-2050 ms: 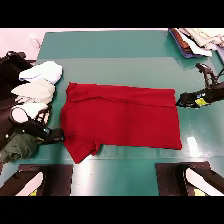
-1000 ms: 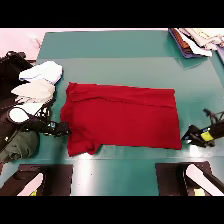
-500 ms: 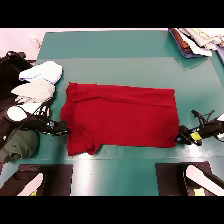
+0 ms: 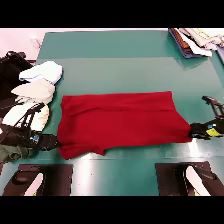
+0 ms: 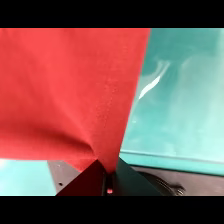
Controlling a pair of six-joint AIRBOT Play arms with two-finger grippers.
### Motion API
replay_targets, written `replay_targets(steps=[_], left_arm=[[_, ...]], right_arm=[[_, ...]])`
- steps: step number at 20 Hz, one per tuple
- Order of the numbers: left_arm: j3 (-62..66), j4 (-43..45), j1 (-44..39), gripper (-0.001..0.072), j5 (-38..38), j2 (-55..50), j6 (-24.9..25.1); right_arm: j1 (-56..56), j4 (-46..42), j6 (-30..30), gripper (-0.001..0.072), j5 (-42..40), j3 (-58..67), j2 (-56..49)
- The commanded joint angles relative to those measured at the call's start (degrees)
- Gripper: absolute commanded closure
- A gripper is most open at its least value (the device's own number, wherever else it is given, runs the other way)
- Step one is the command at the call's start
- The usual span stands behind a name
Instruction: Fold the shirts.
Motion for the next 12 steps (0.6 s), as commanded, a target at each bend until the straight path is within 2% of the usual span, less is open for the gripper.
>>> replay_targets(steps=[1,5,9,12], left_arm=[[2.89,1.49,0.04,0.0686,2.67,0.72,0.28],[5.46,3.87,0.04,0.0686,14.23,-10.03,3.19],[10.67,3.8,0.04,0.0685,23.56,-24.92,6.75],[15.19,3.78,0.04,0.0684,27.87,-33.14,8.11]], right_arm=[[0.42,-2.58,1.62,0.07,0.22,3.58,4.42],[3.45,-2.36,2.19,0.07,-5.79,8.37,-3.69],[9.05,-1.44,4.09,0.0699,-15.45,13.92,-17.2],[9.66,5.6,4.07,0.0698,-17.66,20.13,-27.17]])
